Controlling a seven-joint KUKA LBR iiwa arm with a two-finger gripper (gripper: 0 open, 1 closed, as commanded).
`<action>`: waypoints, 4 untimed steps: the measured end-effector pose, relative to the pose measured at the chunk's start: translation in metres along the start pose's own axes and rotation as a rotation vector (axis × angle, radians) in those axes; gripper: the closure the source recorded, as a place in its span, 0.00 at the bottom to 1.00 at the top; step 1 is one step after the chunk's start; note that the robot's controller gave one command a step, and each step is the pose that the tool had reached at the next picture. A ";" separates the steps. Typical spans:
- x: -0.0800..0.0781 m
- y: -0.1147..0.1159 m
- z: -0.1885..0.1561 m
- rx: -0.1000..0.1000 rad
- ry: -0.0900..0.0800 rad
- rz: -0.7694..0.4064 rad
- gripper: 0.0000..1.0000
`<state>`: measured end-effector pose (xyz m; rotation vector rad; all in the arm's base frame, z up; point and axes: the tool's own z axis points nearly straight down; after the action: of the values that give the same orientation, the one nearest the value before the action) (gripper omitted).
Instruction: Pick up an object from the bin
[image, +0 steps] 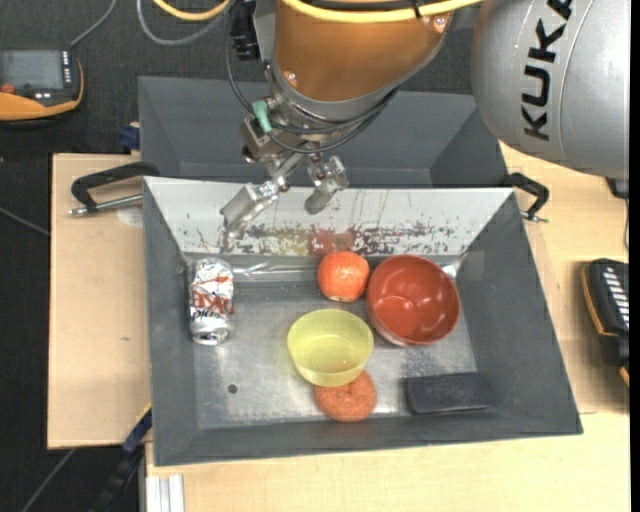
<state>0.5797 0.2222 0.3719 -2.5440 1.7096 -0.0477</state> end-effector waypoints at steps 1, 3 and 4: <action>0.025 -0.006 0.000 0.007 -0.001 -0.204 0.00; 0.018 -0.010 0.001 0.013 -0.003 -0.464 1.00; 0.034 0.000 0.088 0.010 -0.005 -0.749 1.00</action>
Offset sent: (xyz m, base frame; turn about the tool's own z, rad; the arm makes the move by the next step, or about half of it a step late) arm 0.0138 -0.0209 -0.0019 -0.2096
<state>0.5988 0.1943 0.2838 -2.9975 0.6610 -0.0894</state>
